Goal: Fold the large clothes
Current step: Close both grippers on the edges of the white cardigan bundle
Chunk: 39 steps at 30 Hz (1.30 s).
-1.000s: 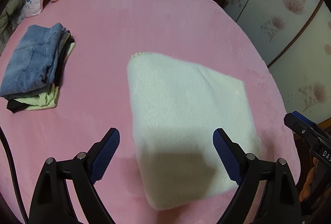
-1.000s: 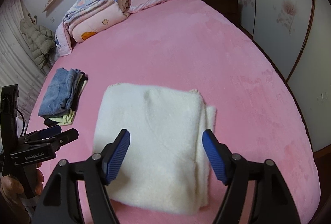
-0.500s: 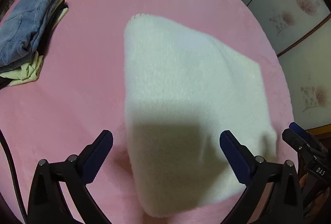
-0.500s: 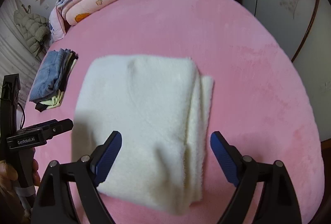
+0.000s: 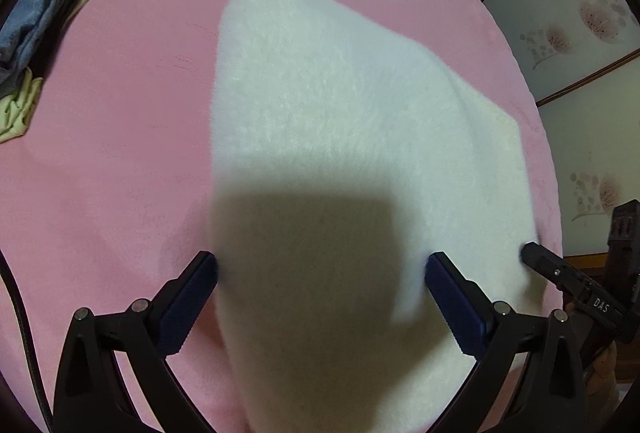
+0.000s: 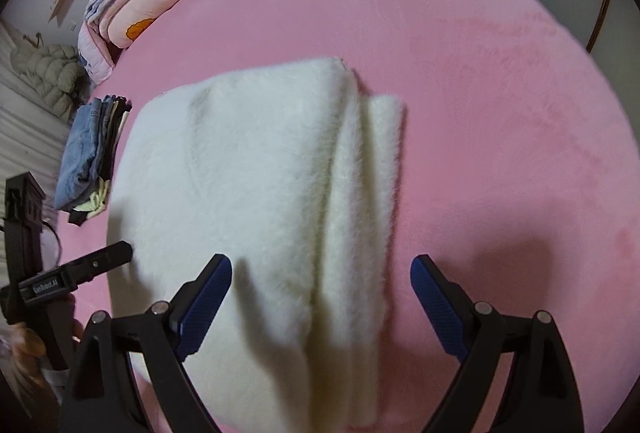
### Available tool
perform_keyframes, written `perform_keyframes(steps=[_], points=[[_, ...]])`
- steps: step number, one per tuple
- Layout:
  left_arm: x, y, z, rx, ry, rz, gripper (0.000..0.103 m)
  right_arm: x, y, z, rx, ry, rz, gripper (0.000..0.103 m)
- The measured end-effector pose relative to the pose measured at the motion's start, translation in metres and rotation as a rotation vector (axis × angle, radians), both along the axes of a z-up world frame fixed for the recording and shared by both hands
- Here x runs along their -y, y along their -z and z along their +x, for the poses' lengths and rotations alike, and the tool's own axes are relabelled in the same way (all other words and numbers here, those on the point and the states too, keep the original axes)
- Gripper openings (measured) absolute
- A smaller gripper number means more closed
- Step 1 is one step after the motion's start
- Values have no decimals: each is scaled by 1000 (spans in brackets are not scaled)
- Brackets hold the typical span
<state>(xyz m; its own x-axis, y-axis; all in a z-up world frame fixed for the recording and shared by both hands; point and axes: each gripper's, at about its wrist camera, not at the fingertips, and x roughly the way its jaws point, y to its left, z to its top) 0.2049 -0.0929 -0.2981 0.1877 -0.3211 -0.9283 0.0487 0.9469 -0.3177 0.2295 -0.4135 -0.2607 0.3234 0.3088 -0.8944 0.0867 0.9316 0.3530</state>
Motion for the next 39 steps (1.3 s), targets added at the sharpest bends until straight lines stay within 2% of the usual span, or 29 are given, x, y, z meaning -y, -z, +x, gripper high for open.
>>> perform_keyframes(steps=[8, 12, 16, 20, 25, 36, 37, 39], points=[[-4, 15, 5, -11, 18, -15, 103, 9, 31, 23, -61, -25, 194, 92], [-7, 22, 8, -19, 25, -41, 103, 5, 40, 32, -71, -67, 228, 93], [-13, 31, 18, -36, 31, -71, 103, 8, 53, 39, -82, -81, 308, 93], [-22, 45, 27, -81, 29, -141, 103, 5, 67, 44, -117, -80, 372, 102], [-28, 58, 32, -120, 8, -209, 103, -7, 67, 45, -130, -109, 323, 103], [-23, 57, 30, -113, 6, -176, 103, -13, 63, 48, -157, -118, 283, 102], [-20, 56, 30, -104, 4, -166, 101, -17, 62, 48, -150, -118, 275, 101], [-14, 52, 29, -86, 3, -145, 98, -18, 57, 45, -128, -119, 285, 83]])
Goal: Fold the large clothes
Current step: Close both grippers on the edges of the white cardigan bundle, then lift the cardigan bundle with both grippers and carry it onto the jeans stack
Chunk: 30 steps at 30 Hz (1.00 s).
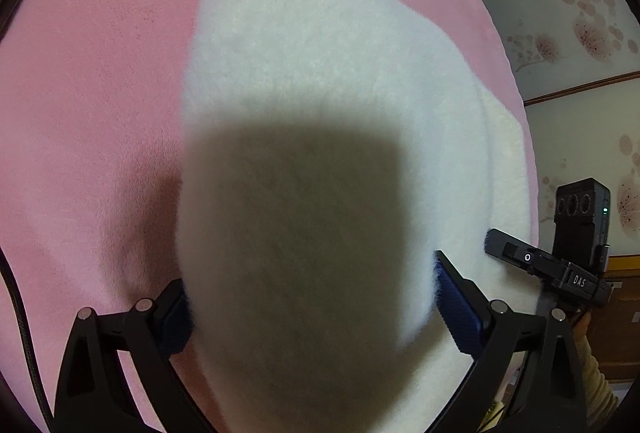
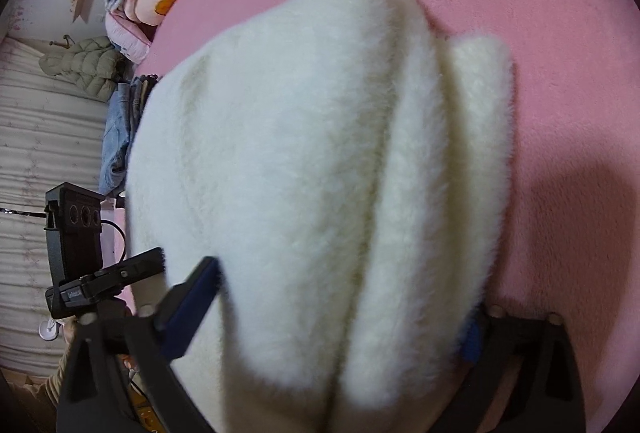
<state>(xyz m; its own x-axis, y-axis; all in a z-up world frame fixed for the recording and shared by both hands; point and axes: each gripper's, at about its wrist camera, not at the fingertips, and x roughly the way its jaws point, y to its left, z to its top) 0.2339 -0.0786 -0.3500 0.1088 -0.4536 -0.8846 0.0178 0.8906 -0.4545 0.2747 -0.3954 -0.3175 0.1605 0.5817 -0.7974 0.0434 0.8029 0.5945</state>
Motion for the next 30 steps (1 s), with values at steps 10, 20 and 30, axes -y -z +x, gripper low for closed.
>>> perform_keyframes(steps=[10, 20, 30], points=[[18, -46, -15, 92, 5, 115, 74, -5, -39, -17, 97, 3, -66, 41], [8, -119, -48, 111, 30, 215, 73, -33, -90, -57, 82, -4, -55, 39], [-66, -204, -125, 119, -45, 235, 73, -89, -170, -108, 116, -101, -36, 39]])
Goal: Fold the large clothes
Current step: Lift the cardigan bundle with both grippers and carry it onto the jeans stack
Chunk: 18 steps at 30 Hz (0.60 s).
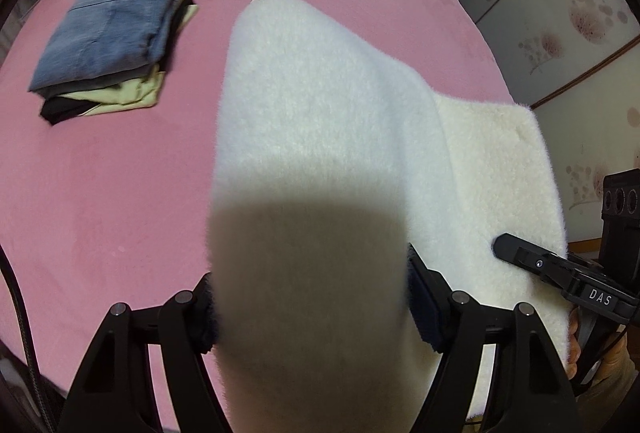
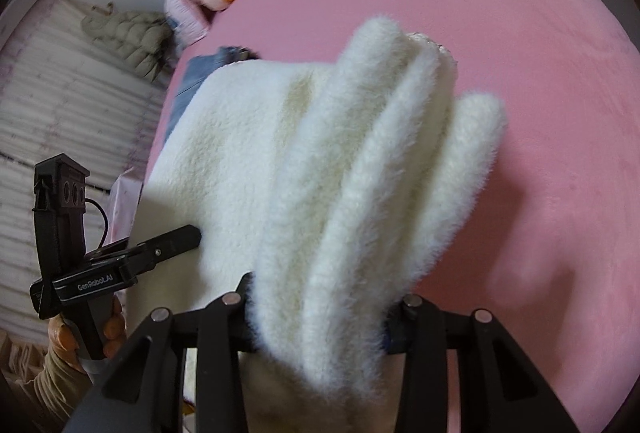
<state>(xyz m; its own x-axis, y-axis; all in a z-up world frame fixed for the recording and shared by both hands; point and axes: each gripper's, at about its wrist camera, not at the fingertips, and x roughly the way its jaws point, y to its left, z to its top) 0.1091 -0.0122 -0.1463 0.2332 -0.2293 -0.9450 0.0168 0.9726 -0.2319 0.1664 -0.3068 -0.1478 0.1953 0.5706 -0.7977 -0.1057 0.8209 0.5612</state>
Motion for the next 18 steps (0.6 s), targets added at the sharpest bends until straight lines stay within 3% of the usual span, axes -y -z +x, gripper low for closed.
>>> perform_keyframes(steps=[10, 18], points=[[-96, -43, -29, 46, -90, -24, 73, -84, -52, -2, 56, -117, -4, 39], [-201, -48, 10, 53, -53, -56, 73, -171, -65, 16, 65, -105, -33, 39]])
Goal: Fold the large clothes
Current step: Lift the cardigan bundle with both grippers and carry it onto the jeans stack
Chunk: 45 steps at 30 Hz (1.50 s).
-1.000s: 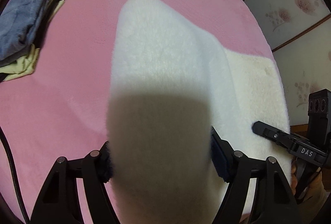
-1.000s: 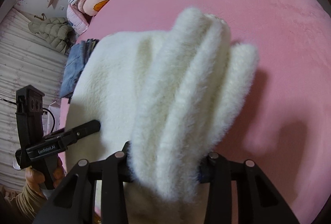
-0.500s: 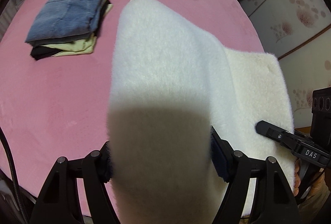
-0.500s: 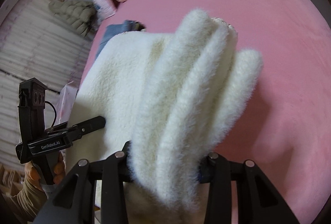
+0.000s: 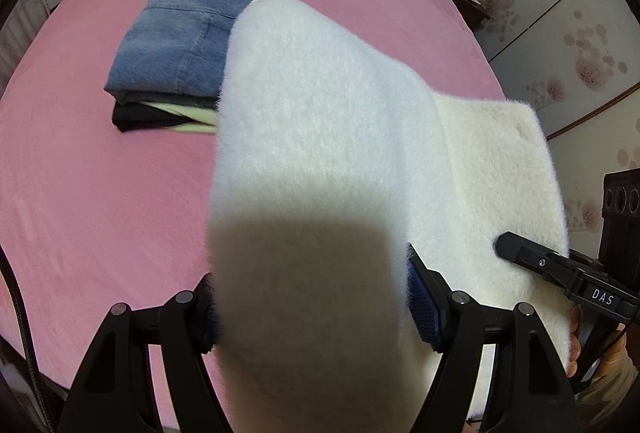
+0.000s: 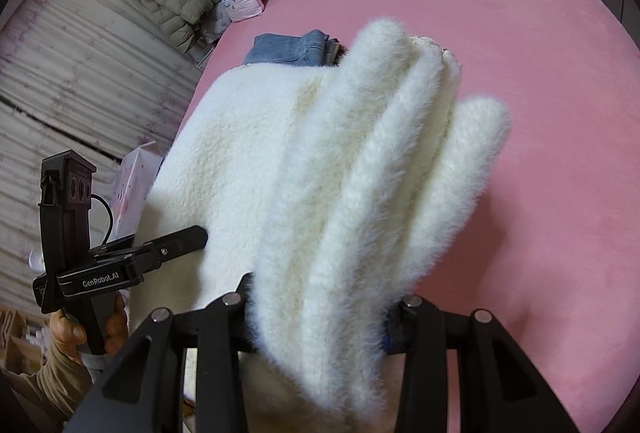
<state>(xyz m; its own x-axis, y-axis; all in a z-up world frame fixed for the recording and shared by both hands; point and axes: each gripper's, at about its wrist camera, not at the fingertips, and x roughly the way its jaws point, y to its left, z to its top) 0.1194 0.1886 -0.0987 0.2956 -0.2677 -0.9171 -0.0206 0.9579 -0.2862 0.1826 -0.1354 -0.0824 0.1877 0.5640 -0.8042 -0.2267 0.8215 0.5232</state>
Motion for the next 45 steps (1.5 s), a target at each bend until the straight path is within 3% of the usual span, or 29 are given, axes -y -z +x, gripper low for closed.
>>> perform_keyframes(steps=[4, 11, 17, 23, 28, 33, 36, 41, 45], points=[[-67, 3, 47, 23, 13, 18, 73, -57, 3, 30, 15, 16, 12, 39], [-171, 21, 164, 116, 37, 62, 73, -159, 32, 129, 65, 61, 72, 39], [-231, 54, 262, 173, 42, 68, 73, -218, 63, 220, 116, 93, 90, 39], [-256, 94, 325, 183, 38, 79, 74, -248, 101, 291, 138, 131, 106, 39], [-264, 124, 337, 174, 17, 90, 80, -252, 147, 318, 28, 143, 72, 43], [-277, 144, 336, 154, -15, 44, 93, -246, 164, 315, 4, 136, 30, 64], [-279, 145, 333, 153, -19, 50, 95, -253, 152, 313, 21, 99, -42, 67], [-261, 133, 322, 183, 14, 161, 95, -264, 131, 305, 49, 39, -177, 67], [-249, 115, 313, 189, 13, 209, 95, -262, 117, 298, 66, 29, -219, 68]])
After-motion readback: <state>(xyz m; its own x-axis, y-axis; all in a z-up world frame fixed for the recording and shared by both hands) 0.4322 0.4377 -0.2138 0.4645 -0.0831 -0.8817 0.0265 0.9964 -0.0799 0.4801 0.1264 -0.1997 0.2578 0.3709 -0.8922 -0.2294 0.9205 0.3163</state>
